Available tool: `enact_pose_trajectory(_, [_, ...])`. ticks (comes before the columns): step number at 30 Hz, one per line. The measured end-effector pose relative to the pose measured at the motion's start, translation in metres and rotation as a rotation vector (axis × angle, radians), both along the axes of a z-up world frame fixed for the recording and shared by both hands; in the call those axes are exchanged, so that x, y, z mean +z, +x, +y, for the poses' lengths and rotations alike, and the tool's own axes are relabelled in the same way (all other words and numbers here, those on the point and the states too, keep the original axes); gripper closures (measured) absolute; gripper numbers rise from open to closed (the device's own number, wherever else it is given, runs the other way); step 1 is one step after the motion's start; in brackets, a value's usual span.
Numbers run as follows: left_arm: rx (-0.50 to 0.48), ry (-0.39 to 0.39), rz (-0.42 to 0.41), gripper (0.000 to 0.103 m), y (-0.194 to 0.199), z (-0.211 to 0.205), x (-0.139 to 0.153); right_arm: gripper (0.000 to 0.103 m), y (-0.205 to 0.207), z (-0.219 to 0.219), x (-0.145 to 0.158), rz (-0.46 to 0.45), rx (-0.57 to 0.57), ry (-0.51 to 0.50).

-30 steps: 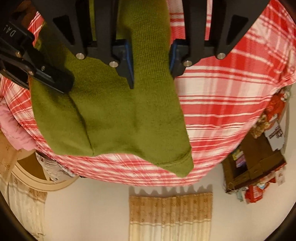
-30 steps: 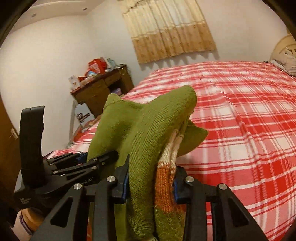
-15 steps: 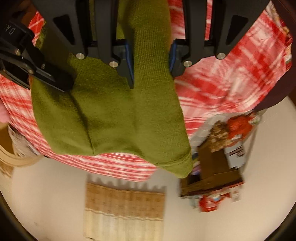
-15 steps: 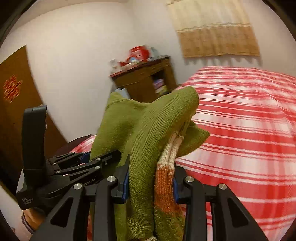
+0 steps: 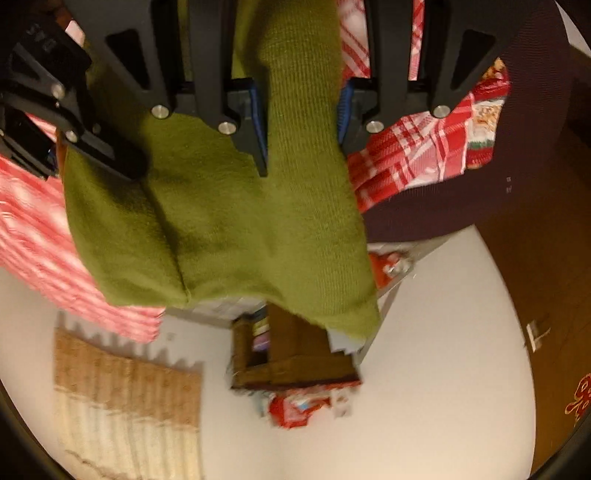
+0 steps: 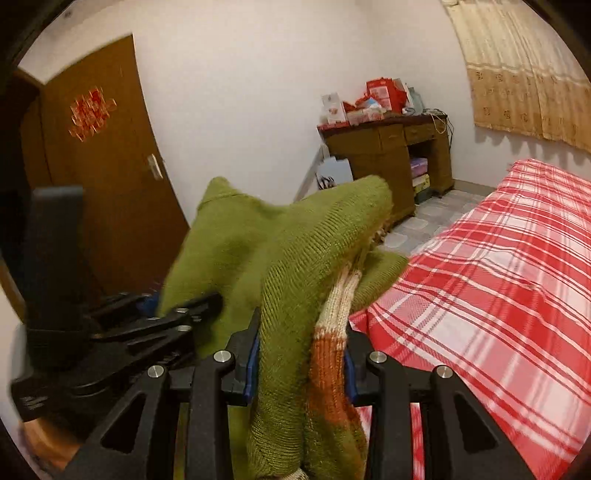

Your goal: Fold small clothes

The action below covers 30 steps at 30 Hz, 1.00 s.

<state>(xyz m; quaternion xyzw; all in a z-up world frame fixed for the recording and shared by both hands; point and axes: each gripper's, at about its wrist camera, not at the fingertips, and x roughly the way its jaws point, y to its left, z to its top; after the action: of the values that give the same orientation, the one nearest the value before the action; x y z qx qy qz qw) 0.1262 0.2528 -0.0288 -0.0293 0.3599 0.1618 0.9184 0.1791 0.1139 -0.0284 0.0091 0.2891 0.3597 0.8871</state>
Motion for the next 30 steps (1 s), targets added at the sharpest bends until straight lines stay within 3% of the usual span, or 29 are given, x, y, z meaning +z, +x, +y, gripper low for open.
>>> enact_pose_trajectory(3, [0.047,-0.008,0.081,0.065,0.022,0.008,-0.041,0.067,0.034,0.016,-0.041,0.062,-0.042,-0.077])
enact_pose_trajectory(6, [0.043,-0.006,0.055,0.062,0.028,0.005,-0.043,0.067,0.054,0.02,-0.067,0.091,-0.069,-0.1])
enact_pose_trajectory(11, [0.064,-0.024,0.051,0.055,0.035,0.008,-0.047,0.064,0.06,0.02,-0.069,0.096,-0.082,-0.109])
enact_pose_trajectory(15, [0.049,-0.029,0.052,0.053,0.03,0.014,-0.045,0.039,0.066,0.011,-0.065,0.159,-0.114,-0.088])
enact_pose_trajectory(18, [0.054,-0.012,0.061,0.047,0.025,0.017,-0.041,0.038,0.052,-0.006,-0.056,0.208,-0.131,-0.045])
enact_pose_trajectory(23, [0.031,-0.124,0.066,0.043,0.0,0.024,-0.033,0.035,0.017,-0.037,-0.044,0.208,-0.109,0.026])
enact_pose_trajectory(30, [-0.04,-0.256,0.053,0.04,-0.034,0.017,-0.029,0.034,-0.016,-0.041,-0.076,0.259,-0.029,-0.069])
